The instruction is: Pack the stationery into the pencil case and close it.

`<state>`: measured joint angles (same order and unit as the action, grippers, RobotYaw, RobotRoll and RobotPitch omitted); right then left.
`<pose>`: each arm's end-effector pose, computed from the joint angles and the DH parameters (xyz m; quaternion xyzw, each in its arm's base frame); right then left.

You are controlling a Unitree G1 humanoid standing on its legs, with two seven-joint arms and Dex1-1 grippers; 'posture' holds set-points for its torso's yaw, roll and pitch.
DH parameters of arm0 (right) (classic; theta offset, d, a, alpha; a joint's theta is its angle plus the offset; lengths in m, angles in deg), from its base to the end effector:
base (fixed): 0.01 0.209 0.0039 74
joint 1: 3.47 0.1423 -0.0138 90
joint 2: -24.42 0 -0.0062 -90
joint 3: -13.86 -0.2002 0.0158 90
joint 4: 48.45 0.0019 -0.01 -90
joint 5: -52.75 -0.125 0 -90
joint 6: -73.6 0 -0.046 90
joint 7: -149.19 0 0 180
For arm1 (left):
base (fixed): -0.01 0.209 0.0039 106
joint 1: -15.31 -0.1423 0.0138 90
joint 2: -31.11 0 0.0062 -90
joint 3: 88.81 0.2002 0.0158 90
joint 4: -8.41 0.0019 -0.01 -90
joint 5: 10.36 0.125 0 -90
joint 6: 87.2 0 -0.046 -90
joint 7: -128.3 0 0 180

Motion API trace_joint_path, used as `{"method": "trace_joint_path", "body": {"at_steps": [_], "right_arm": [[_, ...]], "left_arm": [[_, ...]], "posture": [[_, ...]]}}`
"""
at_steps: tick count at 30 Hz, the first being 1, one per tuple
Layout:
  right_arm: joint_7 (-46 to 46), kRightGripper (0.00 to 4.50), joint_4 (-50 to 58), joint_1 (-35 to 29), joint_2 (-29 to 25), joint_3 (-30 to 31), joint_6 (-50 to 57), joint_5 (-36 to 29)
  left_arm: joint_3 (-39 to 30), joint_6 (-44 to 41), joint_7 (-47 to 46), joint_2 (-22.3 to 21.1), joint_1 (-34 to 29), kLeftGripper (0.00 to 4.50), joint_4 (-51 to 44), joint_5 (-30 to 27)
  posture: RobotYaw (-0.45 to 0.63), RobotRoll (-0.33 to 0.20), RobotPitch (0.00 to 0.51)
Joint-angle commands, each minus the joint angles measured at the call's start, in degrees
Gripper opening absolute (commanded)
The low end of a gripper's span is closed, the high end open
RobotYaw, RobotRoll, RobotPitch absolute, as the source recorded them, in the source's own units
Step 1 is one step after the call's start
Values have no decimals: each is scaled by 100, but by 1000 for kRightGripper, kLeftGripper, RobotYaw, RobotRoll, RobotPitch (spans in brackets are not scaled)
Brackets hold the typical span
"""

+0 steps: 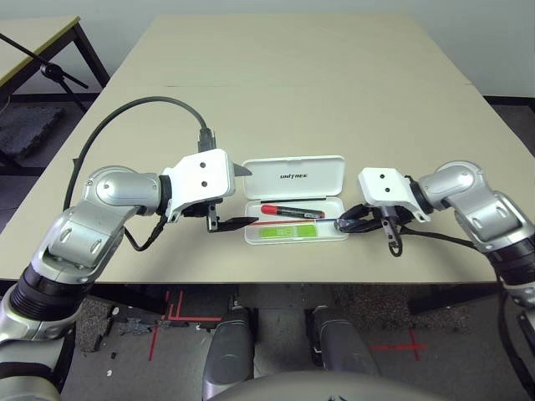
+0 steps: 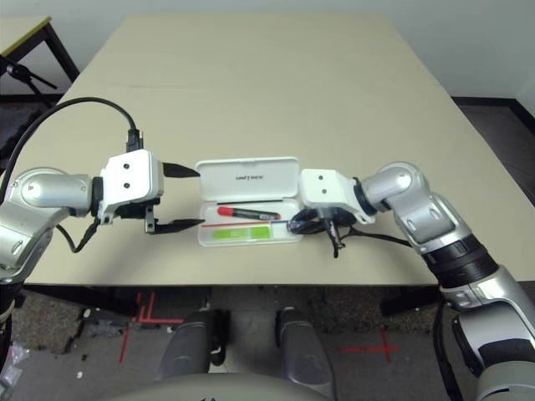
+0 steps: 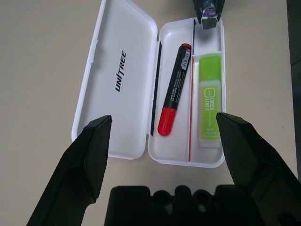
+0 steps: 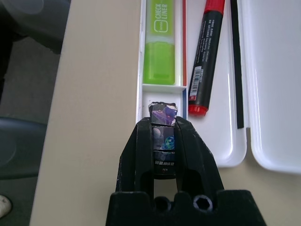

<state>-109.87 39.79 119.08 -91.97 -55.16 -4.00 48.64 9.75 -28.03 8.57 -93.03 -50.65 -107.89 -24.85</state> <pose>0.2800 -0.2127 0.1549 -0.3492 0.1659 0.6600 0.6441 0.2280 0.2219 0.1976 0.3472 0.0762 -0.5441 0.7600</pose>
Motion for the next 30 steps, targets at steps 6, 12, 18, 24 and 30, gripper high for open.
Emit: {"method": "trace_joint_path", "body": {"at_steps": [6, 12, 18, 24, 30], "right_arm": [[-32, 341, -105, 87, 197, 182, -141, 169], [-89, 341, -123, 108, 207, 181, -164, 233], [-81, 2837, -86, 127, 200, 142, -33, 240], [-168, 4485, 180, 166, 163, -205, 595, -279], [-602, 4485, -1, 359, -662, -920, 1320, -911]], "left_arm": [[76, -73, -69, -48, -105, 4500, -134, 58], [73, -84, -101, -60, -129, 4500, -148, 62], [86, -64, -111, -47, -131, 4500, -124, 78], [106, -31, -99, -49, -150, 4500, -82, 114], [45, -18, -67, -112, -259, 4500, -59, 118]], "posture": [[78, 0, 110], [79, 0, 110], [79, 0, 110], [73, 0, 108], [75, 0, 110]]}}
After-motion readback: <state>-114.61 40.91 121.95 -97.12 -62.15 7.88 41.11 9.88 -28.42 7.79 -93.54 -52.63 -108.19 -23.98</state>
